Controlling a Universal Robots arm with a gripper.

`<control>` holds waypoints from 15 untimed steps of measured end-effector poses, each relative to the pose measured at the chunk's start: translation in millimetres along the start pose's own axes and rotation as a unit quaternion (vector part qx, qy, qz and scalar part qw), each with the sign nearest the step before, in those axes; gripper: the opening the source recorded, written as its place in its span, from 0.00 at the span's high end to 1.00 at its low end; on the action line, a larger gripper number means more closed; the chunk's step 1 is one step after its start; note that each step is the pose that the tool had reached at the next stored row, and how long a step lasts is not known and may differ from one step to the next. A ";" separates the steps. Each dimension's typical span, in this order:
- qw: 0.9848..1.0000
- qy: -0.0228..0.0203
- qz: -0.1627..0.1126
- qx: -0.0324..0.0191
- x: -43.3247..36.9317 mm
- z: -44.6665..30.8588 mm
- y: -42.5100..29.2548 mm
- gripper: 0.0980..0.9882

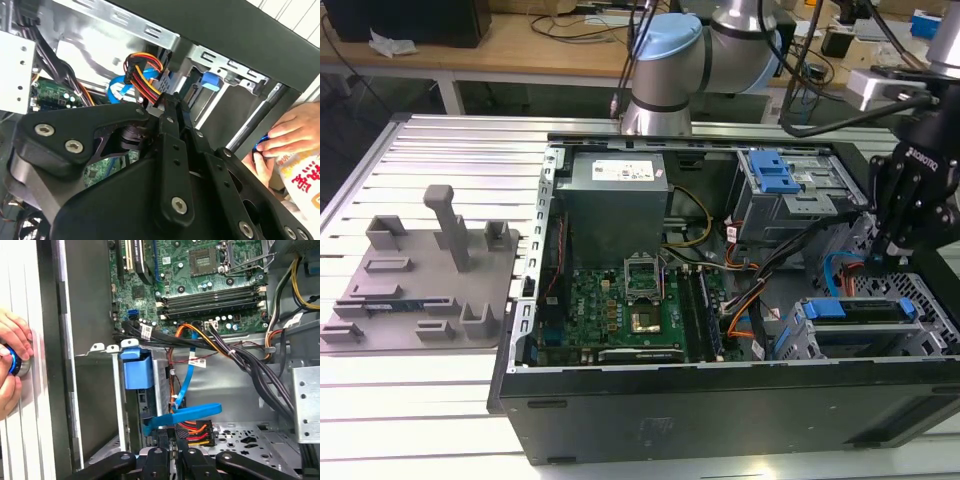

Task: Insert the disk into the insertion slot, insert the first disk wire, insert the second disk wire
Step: 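Insert the first disk wire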

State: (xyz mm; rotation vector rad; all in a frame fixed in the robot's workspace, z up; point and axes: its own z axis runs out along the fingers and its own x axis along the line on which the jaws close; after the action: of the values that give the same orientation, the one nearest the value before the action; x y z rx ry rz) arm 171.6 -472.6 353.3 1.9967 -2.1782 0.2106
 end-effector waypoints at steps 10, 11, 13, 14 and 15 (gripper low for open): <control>0.999 -0.042 -0.005 -0.019 21.5 4.5 -9.9 0.93; 0.999 -0.051 -0.006 -0.020 24.7 5.2 -10.5 0.93; 0.998 -0.065 -0.007 -0.021 31.9 6.9 -11.2 0.93; 0.997 -0.067 -0.007 -0.021 33.6 7.2 -11.4 0.93; 0.997 -0.071 -0.007 -0.022 35.7 7.7 -11.6 0.93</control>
State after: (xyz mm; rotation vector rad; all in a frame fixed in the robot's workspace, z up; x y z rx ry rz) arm 179.9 -510.0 353.7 2.0614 -2.2306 0.0185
